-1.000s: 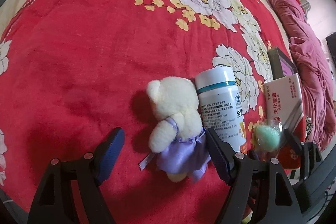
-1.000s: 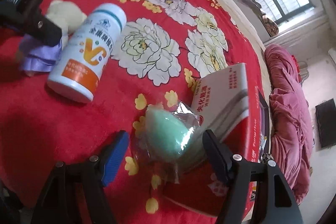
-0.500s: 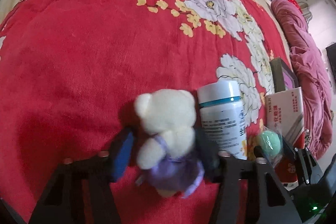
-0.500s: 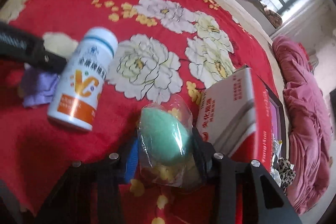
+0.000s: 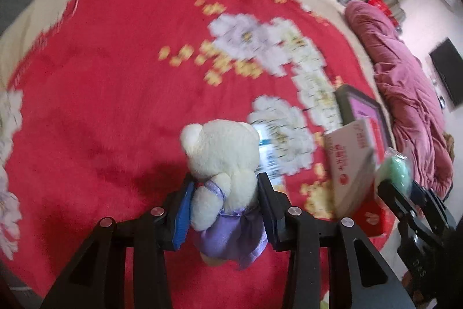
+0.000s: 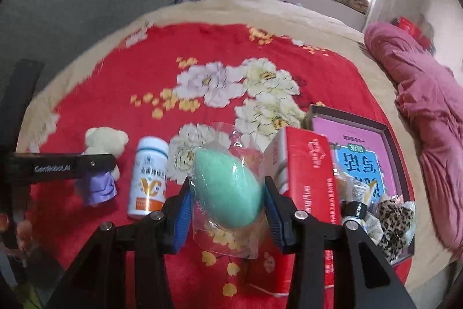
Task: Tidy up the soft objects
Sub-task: 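Carry the bear and green sponge over the book tray with both grippers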
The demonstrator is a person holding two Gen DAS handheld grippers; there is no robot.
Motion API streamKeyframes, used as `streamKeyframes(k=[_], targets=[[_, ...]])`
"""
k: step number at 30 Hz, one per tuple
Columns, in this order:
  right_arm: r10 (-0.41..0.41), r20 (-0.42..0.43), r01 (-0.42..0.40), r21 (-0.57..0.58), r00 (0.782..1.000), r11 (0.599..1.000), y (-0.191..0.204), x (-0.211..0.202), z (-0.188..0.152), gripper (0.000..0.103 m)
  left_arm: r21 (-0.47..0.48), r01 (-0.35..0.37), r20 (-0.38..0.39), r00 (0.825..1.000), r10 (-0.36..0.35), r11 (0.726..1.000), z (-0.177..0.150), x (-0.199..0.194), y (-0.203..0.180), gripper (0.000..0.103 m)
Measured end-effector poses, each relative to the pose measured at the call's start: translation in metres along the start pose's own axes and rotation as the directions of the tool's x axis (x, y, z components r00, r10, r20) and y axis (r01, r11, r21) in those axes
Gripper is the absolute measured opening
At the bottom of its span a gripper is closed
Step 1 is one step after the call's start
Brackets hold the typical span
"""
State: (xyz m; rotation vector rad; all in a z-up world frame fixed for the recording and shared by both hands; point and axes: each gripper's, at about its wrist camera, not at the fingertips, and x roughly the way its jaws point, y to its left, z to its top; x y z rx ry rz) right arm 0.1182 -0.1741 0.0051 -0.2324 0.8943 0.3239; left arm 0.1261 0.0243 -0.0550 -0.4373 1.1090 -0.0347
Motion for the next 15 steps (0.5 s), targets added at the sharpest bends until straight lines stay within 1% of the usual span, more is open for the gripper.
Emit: streamKeyframes(k=[4,8,10,12,15], targets=[[0.02,0.053,-0.025,0.092,0.998,0.995,-0.026,-0.023,0.004,0.046,0.08,0.017,0.043,0.999,-0.021,0.997,0.006,-0.024,-0.033,0.043],[0.014,0.109,-0.031,0.162,0.994,0.986,-0.056,-0.048,0.004,0.046,0.148,0.051,0.066,0.996,-0.061,0.988,0.01,-0.039,-0.073,0.043],[-0.005,0.141,-0.025,0.203,0.99,0.979,-0.074,-0.062,0.002,0.046,0.181,0.065,0.068,0.995,-0.078,0.981,0.011,-0.044,-0.093,0.044],[-0.021,0.156,-0.017,0.236,0.988,0.971,-0.091,-0.071,0.001,0.046,0.214,0.073,0.069,0.994,-0.09,0.974,0.011,-0.047,-0.112,0.044],[-0.059,0.194,-0.003,0.304,0.979,0.953,-0.12,-0.088,-0.006,0.046,0.262,0.086,0.072,0.992,-0.108,0.961,0.011,-0.048,-0.145,0.044]])
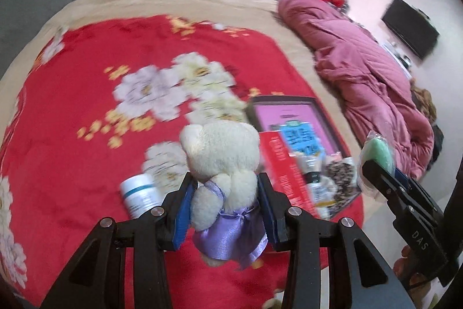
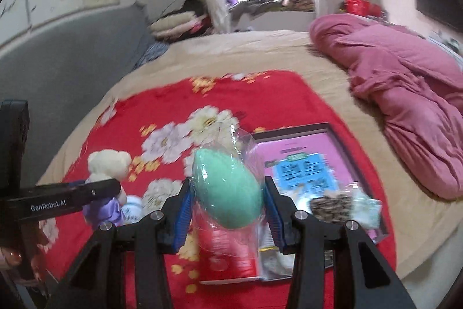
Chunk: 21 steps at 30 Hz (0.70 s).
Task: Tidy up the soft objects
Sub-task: 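Carry the bear and green sponge over the book tray with both grippers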
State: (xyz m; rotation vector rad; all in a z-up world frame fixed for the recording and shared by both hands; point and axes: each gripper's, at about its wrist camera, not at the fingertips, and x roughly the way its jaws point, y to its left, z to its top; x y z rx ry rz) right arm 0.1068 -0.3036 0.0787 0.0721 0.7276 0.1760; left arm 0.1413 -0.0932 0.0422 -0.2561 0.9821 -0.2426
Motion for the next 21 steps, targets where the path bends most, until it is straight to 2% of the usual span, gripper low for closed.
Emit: streamKeyframes(k=[4,10,15,21], targets=[[-0.042,0.039,0.038,0.088,0.998,0.995,-0.044,-0.015,0.003,0.046,0.074,0.022,0.0,1.0,-0.023,0.997,0.009,0.009,-0.046,0.044],[-0.074,0.042,0.064,0.214,0.996,0.975,-0.107,-0.025,-0.004,0.046,0.178,0.065,-0.045,0.997,-0.058,0.982,0.009,0.035,-0.112,0.044],[-0.107,0.028,0.096,0.248,0.994,0.964,-0.137,-0.025,-0.014,0.046,0.244,0.094,-0.091,0.993,-0.074,0.965,0.003,0.06,-0.154,0.044],[-0.127,0.01,0.119,0.274,0.992,0.954,-0.159,-0.022,-0.026,0.046,0.298,0.097,-0.115,0.991,-0.065,0.95,-0.004,0.077,-0.184,0.044]])
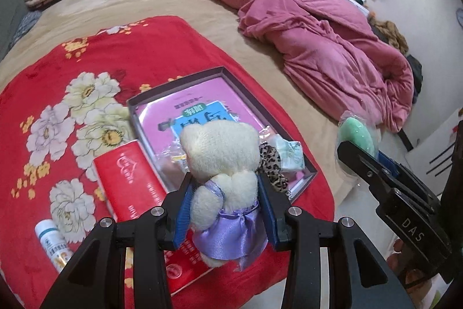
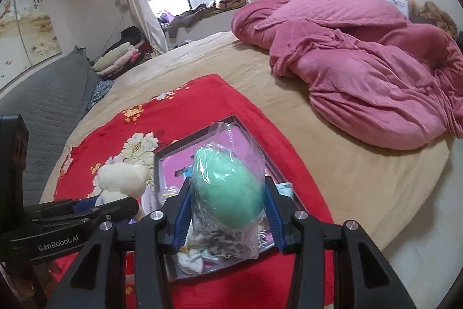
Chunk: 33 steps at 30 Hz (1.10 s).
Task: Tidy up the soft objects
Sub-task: 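Carry the bear and green sponge over the book tray with both grippers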
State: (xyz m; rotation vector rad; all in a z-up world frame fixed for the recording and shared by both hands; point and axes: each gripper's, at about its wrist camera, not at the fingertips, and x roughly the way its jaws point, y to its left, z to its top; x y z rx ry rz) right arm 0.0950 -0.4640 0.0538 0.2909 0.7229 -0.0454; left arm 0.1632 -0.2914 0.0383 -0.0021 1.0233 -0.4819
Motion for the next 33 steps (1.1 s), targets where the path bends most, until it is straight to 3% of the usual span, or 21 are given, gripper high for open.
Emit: streamKeyframes(k=[14,21,29,33], targets=[[-0.009,-0.065,0.01,0.013,0.998,1.0,-0.021,0.024,-0.014,0.046,0.016,-0.01,-0.068,0.998,0.011,1.0,0.0,0.048,-0.01,0.044],[0.025,-0.163,-0.023,0.016,0.986,1.0,-0.023,0.059,-0.036,0.046,0.001,-0.011,-0.148,0.989,0.011,1.0,-0.003,0.089,-0.005,0.044],[0.064,-0.193,-0.068,-0.014,0.979,0.998,-0.015,0.098,-0.044,0.046,-0.031,-0.002,-0.158,0.988,-0.003,1.0,0.006,0.107,0.013,0.046],[0.067,-0.195,-0.08,-0.061,0.978,0.995,-0.006,0.113,-0.04,0.046,-0.042,-0.036,-0.159,0.987,0.029,0.998,0.009,0.114,0.025,0.046]])
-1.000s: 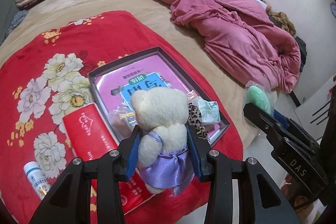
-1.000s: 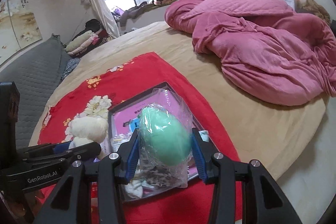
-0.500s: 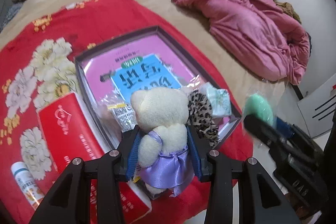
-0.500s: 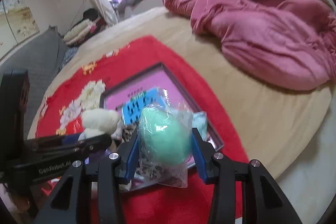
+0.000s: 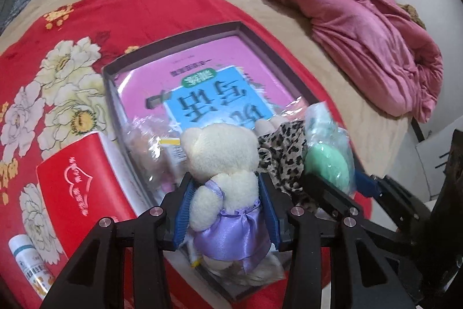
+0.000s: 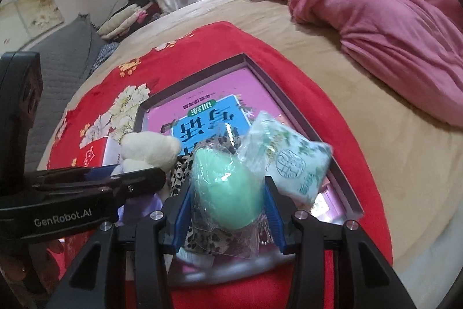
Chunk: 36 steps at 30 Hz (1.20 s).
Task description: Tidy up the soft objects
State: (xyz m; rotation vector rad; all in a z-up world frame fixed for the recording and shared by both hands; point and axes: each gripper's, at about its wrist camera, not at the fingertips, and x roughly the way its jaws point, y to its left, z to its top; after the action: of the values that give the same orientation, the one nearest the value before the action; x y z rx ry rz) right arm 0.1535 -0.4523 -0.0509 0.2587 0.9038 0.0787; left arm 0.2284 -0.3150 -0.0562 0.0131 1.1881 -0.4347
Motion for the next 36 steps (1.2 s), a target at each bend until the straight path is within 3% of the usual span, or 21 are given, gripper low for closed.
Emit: streamKeyframes(k=[7,9,15,21,29,33,36], targets=[[0.009,-0.016,-0.01,-0.049,1.0,0.999,0.003,0.015,0.009,0.048,-0.003,0.014,0.001,1.0,-0.014,1.0,0.004,0.005,0.009,0.047],[0.01,-0.031,-0.011,-0.035,0.999,0.999,0.001,0.012,0.01,0.052,-0.001,0.022,-0.001,1.0,-0.022,1.0,0.005,0.005,0.009,0.049],[0.02,0.01,-0.02,0.004,1.0,1.0,-0.008,-0.007,0.015,0.064,-0.009,0.037,0.001,0.999,-0.037,0.999,0.006,0.003,0.009,0.063],[0.001,0.026,-0.001,0.009,1.0,1.0,-0.013,-0.025,0.014,0.064,-0.018,0.05,0.033,0.998,-0.05,0.999,0.007,-0.01,0.01,0.075],[-0.051,0.07,0.051,-0.007,0.996,0.999,0.0,-0.067,0.01,0.066,-0.007,0.045,0.098,0.994,-0.044,0.999,0.003,-0.047,0.009,0.077],[-0.1,0.098,0.102,-0.014,0.99,0.995,0.014,-0.098,0.005,0.077,0.003,0.037,0.132,0.991,-0.038,0.999,-0.011,-0.078,0.008,0.078],[-0.127,0.082,0.129,-0.011,0.988,0.992,0.027,-0.115,-0.006,0.078,0.025,-0.021,0.164,0.986,0.016,0.999,-0.029,-0.104,0.007,0.078]])
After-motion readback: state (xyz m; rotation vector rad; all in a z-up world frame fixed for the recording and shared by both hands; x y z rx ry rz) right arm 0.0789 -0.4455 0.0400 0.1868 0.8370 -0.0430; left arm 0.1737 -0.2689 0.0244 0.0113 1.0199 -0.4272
